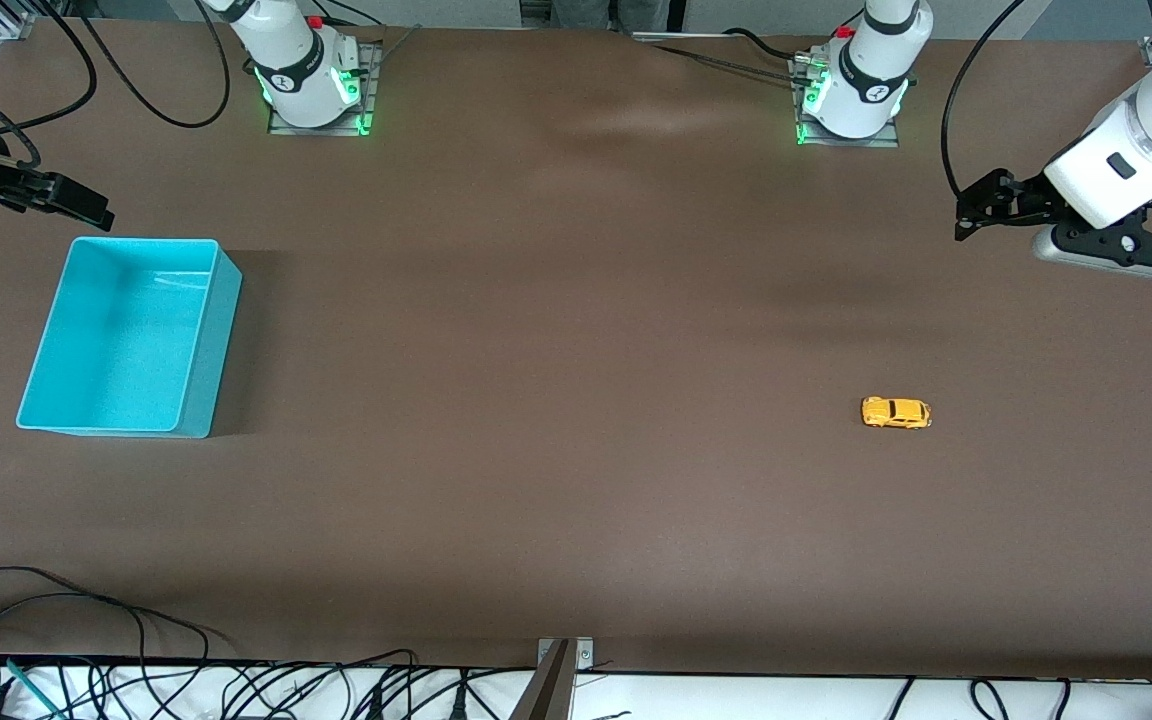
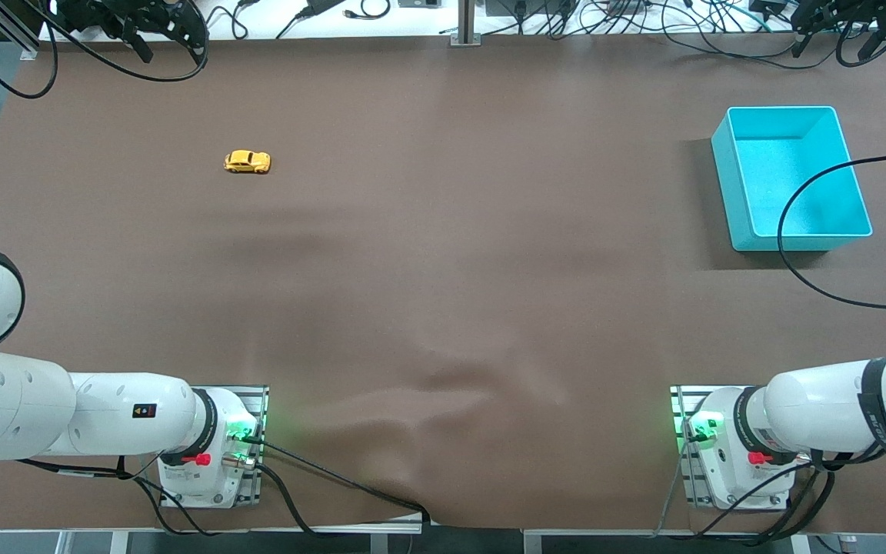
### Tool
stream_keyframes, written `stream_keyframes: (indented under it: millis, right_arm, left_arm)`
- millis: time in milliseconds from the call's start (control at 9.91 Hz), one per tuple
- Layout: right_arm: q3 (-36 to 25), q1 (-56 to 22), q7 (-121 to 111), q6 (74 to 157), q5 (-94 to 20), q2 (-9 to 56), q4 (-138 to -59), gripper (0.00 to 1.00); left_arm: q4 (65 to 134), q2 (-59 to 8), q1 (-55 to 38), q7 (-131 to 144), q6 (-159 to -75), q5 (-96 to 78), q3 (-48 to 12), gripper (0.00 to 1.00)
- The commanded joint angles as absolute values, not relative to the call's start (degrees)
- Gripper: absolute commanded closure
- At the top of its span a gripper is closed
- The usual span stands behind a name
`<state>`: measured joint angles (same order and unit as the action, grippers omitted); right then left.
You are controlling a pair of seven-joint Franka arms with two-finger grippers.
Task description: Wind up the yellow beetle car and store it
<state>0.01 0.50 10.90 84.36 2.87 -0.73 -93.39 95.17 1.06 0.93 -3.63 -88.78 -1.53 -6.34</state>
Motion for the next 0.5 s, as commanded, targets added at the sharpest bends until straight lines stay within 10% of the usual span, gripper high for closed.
stream_keyframes:
  millis: [0,404]
  right_arm:
    - [0.1,0.6,10.7,83.2,2.0,-1.1,-92.9,0.00]
    - [0.3,0.6,10.8,83.1,1.9,-1.1,-93.0,0.00]
  left_arm:
    - [94.0,0.7,1.5,-3.5,-87.5,-2.7,-6.5,0.00]
    - [94.0,0.7,2.3,-3.5,-87.5,-2.7,-6.6,0.00]
